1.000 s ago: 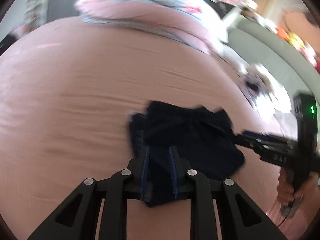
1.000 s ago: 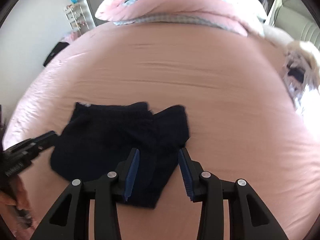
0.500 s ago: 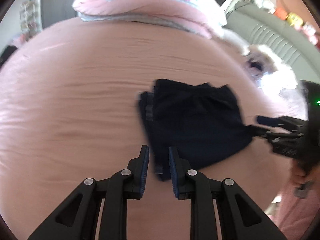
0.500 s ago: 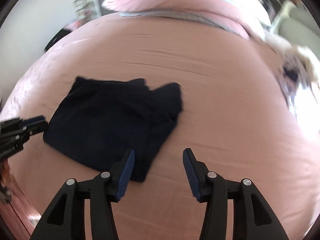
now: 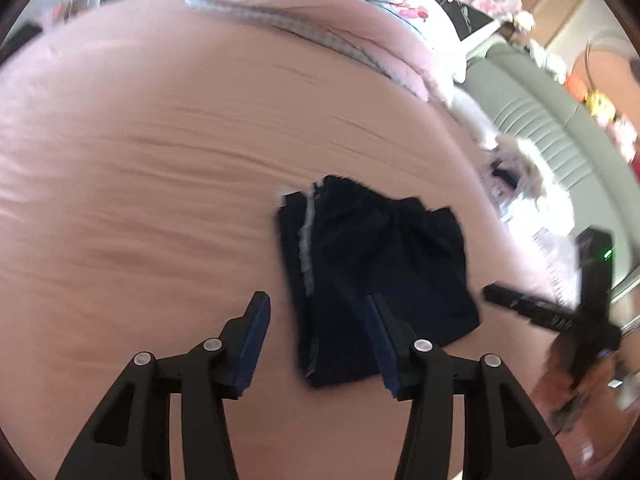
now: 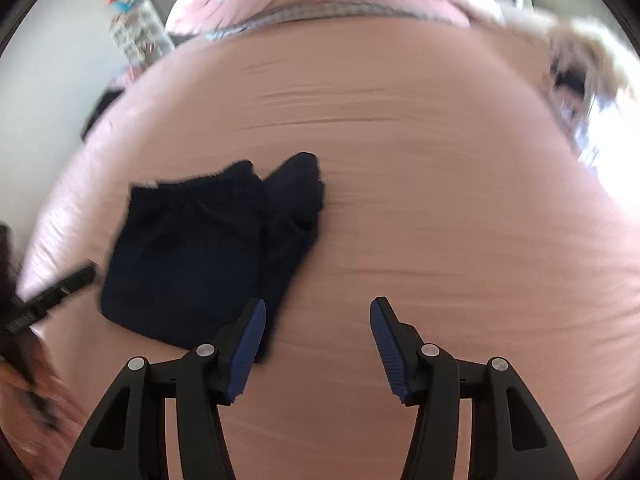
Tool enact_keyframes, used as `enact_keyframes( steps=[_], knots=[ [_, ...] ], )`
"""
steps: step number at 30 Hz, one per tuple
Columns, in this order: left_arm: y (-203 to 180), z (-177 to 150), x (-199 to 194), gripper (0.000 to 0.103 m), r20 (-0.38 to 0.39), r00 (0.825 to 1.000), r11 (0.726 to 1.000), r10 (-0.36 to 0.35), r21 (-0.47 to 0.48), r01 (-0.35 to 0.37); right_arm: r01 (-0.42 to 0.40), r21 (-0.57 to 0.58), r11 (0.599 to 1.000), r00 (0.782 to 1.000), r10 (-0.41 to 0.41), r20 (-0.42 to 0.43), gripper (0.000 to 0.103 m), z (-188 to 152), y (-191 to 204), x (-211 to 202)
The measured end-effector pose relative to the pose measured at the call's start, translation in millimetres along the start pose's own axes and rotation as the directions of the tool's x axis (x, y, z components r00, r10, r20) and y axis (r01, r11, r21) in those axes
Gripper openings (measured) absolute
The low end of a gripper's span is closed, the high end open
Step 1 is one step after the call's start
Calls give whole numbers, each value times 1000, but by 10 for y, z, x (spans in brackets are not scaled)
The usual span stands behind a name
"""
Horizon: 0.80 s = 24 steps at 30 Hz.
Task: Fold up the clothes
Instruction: 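Grasp the folded navy shorts with both tools and lift them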
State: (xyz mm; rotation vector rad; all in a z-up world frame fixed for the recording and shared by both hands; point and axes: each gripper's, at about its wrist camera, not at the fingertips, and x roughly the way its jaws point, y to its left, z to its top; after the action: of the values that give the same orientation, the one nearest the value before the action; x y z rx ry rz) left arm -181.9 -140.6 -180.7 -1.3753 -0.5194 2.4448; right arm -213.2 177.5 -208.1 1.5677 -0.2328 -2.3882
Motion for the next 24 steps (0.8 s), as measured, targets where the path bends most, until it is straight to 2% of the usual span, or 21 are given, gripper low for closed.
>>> enact_keyframes(
  steps=[2, 4, 7, 8, 10, 12, 13, 14, 15, 16, 17, 18, 19, 22, 24],
  knots=[
    [22, 37, 173, 47, -20, 1000, 999, -5, -32, 4, -36, 53, 998, 999, 37, -15, 55, 32, -11, 76],
    [39, 78, 375, 47, -33, 999, 998, -15, -65, 13, -16, 57, 998, 1000, 17, -11, 57, -81, 115, 106],
    [46, 113, 492, 55, -8, 999, 995, -34, -94, 33, -24, 45, 999, 1000, 24, 5, 73, -11, 165, 177],
    [45, 119, 482, 57, -2, 999, 994, -34, -102, 34, -27, 38, 999, 1000, 27, 0, 77, 47, 208, 222],
    [44, 131, 460, 60, 6, 999, 992, -32, -119, 33, -35, 2, 999, 999, 35, -6, 80, 1, 305, 273],
    [-18, 167, 489, 60, -6, 1000, 997, -8, -79, 7, -20, -75, 997, 1000, 19, -16, 80, 7, 435, 326],
    [-58, 164, 475, 52, -12, 1000, 999, 20, -43, -20, -12, -114, 993, 1000, 10, -20, 75, 13, 501, 353],
    [-73, 143, 440, 33, -17, 999, 999, 37, -15, -37, 0, -136, 991, 1000, -2, -17, 62, 7, 547, 364],
    [-105, 128, 456, 26, -26, 999, 999, 42, 6, -41, 17, -146, 989, 1000, -19, -8, 56, -2, 580, 367],
    [-107, 111, 463, 18, -29, 999, 999, 35, 10, -35, 5, -141, 990, 1000, -6, -7, 44, -7, 597, 367],
    [-116, 101, 468, 11, -29, 999, 1000, 25, 10, -24, -28, -121, 992, 1000, 27, -11, 27, 105, 575, 403],
    [-147, 98, 468, 11, -27, 999, 1000, 24, 19, -23, -63, -100, 993, 998, 62, -16, 16, 232, 548, 443],
    [-169, 94, 449, 10, -23, 999, 999, 32, 33, -31, -98, -78, 992, 995, 97, -19, 11, 359, 521, 484],
    [-317, 79, 294, 9, -13, 1000, 998, 21, 58, -21, -63, -97, 993, 998, 65, 11, 9, 338, 633, 304],
    [-519, 59, 111, 9, 2, 1000, 996, -3, 93, 3, -72, -113, 991, 996, 77, 41, 9, 315, 682, 100]
  ],
)
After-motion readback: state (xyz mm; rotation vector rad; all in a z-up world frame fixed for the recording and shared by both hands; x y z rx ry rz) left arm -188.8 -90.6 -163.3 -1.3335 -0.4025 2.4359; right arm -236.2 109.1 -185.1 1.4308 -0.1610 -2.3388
